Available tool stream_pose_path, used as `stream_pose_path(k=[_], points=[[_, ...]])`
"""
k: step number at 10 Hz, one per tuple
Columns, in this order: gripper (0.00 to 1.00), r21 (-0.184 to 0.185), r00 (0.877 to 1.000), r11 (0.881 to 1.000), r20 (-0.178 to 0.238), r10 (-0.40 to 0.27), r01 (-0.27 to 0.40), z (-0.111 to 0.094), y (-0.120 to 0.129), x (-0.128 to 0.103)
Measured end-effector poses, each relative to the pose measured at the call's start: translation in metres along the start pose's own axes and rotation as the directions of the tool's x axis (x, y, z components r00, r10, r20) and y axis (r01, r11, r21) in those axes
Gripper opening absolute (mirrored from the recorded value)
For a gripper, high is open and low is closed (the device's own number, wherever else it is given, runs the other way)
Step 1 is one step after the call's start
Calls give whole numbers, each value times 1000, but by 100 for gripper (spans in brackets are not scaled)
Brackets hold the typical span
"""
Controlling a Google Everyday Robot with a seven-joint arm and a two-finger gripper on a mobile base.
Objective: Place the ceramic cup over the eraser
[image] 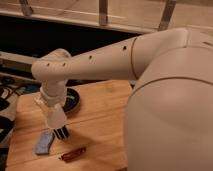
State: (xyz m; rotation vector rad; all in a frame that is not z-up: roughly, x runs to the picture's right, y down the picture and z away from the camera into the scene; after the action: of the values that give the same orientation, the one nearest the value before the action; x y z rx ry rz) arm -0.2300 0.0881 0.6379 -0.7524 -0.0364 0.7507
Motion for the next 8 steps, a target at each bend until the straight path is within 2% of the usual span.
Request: stream_pose_path(k=[8], points=[[13,-3,1000,1000,0,5,-5,8,3,5]])
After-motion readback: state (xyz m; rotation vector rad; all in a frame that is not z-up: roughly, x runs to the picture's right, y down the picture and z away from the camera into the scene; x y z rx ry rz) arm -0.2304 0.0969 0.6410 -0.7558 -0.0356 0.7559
